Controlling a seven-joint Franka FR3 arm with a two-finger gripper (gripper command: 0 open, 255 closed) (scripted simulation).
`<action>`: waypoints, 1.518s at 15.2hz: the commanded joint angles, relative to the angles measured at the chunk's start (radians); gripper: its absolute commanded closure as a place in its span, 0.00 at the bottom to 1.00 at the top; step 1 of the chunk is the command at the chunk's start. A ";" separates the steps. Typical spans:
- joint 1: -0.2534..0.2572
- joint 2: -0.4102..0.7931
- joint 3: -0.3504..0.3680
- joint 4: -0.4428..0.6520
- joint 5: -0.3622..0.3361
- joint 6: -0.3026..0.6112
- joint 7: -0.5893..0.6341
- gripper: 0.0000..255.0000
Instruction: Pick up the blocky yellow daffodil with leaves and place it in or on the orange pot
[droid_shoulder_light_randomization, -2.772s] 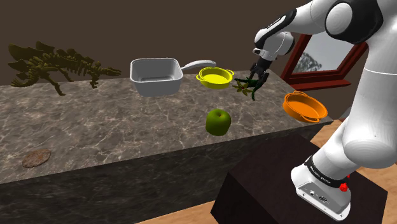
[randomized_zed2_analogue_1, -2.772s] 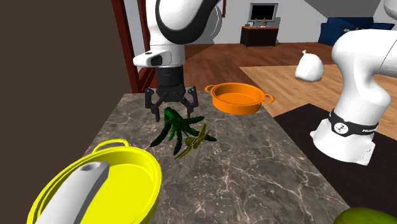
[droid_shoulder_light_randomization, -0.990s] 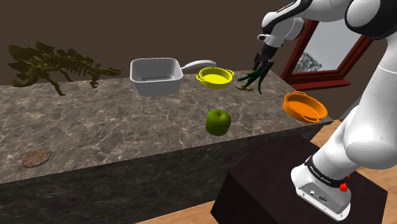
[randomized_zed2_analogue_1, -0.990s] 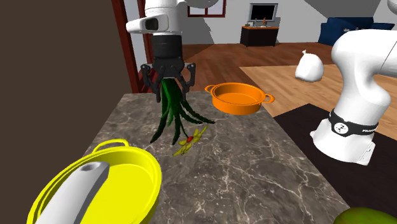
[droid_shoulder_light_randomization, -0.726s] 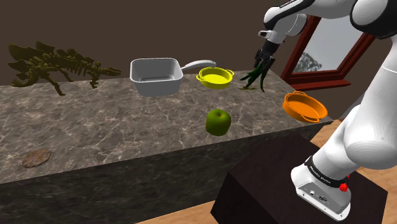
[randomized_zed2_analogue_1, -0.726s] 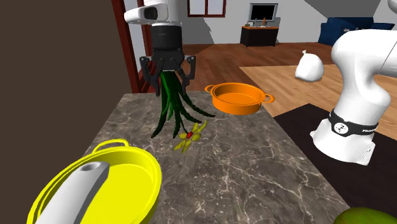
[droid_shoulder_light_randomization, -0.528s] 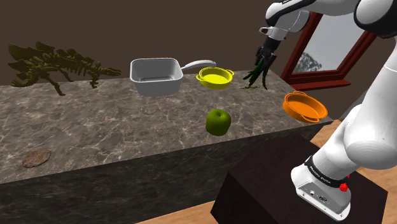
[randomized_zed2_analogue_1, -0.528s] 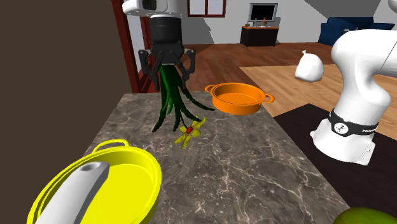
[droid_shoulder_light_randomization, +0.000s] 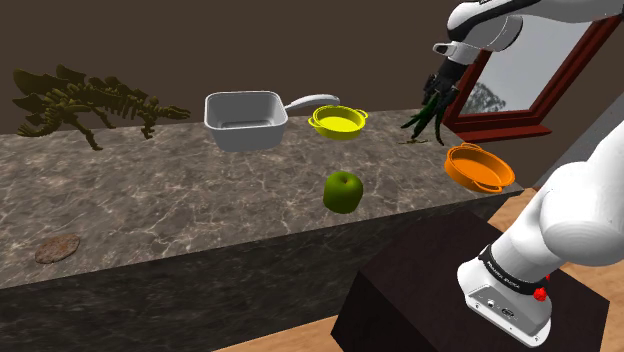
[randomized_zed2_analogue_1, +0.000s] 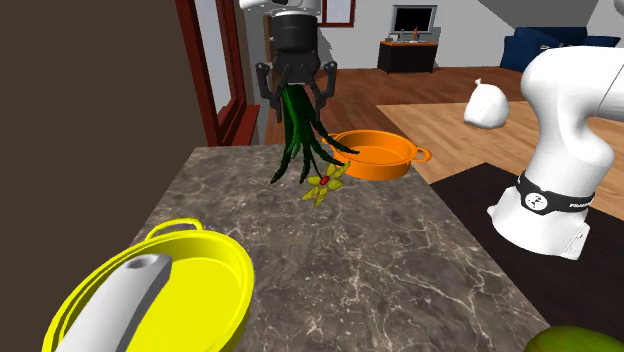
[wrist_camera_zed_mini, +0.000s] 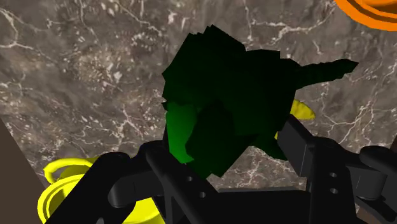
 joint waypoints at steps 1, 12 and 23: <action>-0.016 -0.071 -0.013 -0.049 -0.059 0.000 0.000 1.00; -0.191 -0.375 -0.049 -0.213 -0.317 -0.074 -0.052 1.00; -0.275 -0.440 -0.112 -0.294 -0.401 -0.047 -0.136 1.00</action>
